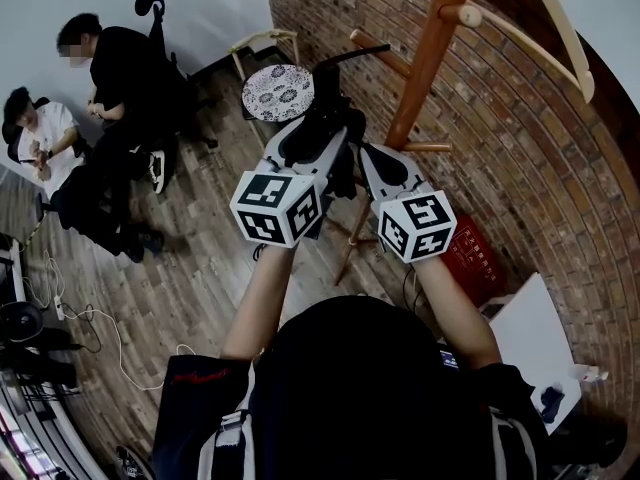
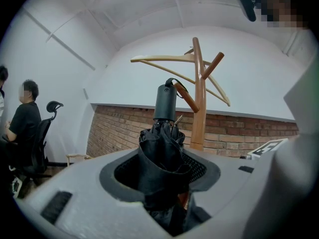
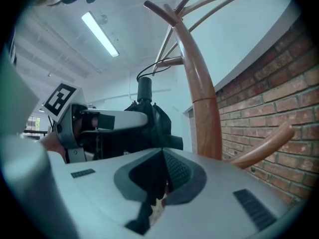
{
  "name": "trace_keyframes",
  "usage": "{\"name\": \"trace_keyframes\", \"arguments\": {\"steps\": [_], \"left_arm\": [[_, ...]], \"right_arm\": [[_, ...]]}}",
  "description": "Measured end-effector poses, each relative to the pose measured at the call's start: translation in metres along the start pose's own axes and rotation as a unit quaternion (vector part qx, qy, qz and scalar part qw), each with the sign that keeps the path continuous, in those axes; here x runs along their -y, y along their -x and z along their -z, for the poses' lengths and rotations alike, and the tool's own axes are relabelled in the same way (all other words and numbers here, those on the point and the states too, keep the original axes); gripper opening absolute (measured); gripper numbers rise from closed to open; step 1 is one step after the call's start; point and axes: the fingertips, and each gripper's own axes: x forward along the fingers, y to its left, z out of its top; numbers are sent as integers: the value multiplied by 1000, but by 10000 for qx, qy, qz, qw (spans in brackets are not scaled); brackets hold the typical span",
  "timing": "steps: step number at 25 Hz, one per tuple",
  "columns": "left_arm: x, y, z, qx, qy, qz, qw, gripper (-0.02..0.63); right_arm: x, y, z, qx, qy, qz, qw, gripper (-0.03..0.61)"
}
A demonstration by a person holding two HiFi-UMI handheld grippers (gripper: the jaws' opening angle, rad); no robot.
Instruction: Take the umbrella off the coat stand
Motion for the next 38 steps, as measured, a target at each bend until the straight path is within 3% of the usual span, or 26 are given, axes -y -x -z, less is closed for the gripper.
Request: {"name": "trace_keyframes", "arguments": {"steps": [38], "left_arm": [[-11, 8, -33, 390, -13, -150, 9991, 221]], "right_arm": [[-16, -20, -26, 191, -58, -390, 9990, 28]]}}
